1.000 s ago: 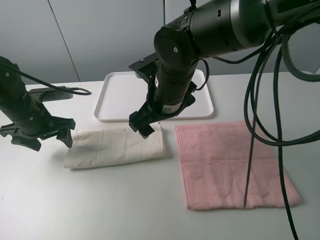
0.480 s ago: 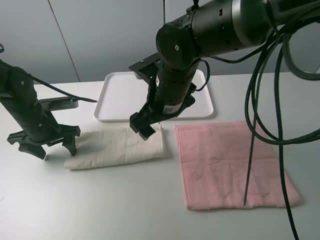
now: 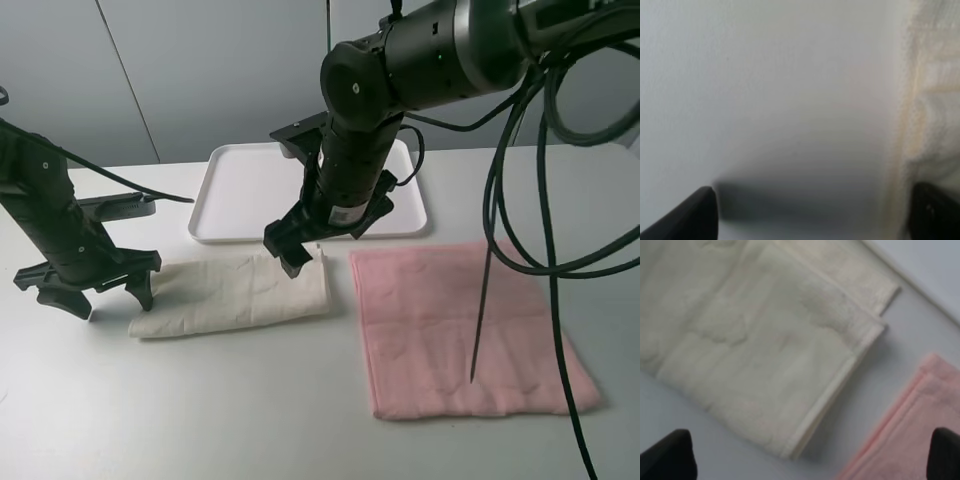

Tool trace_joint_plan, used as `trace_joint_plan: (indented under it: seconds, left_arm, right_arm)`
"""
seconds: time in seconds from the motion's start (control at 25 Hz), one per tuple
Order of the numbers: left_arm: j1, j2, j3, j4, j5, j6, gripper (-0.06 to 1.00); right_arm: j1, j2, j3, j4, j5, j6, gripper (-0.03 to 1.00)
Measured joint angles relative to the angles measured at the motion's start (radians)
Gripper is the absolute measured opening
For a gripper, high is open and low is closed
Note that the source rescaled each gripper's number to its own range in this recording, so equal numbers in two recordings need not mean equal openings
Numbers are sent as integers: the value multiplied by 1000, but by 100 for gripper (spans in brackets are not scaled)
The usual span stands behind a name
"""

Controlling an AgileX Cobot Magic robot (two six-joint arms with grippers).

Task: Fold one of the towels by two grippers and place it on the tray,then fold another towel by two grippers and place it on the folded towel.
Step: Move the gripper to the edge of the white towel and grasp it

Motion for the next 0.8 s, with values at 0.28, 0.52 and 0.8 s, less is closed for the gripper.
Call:
trace_joint_plan:
  seconds: [0.28,0.52,0.8]
  left_arm:
    - [0,0,0,0,0,0,98]
    - [0,0,0,0,2,0,98]
    - [0,0,0,0,2,0,98]
  right_arm:
    - [-7,129,-126,43,54,1,100]
    - [-7,198,-180,44,66,31,100]
    - [-20,245,-189,65,62,36,100]
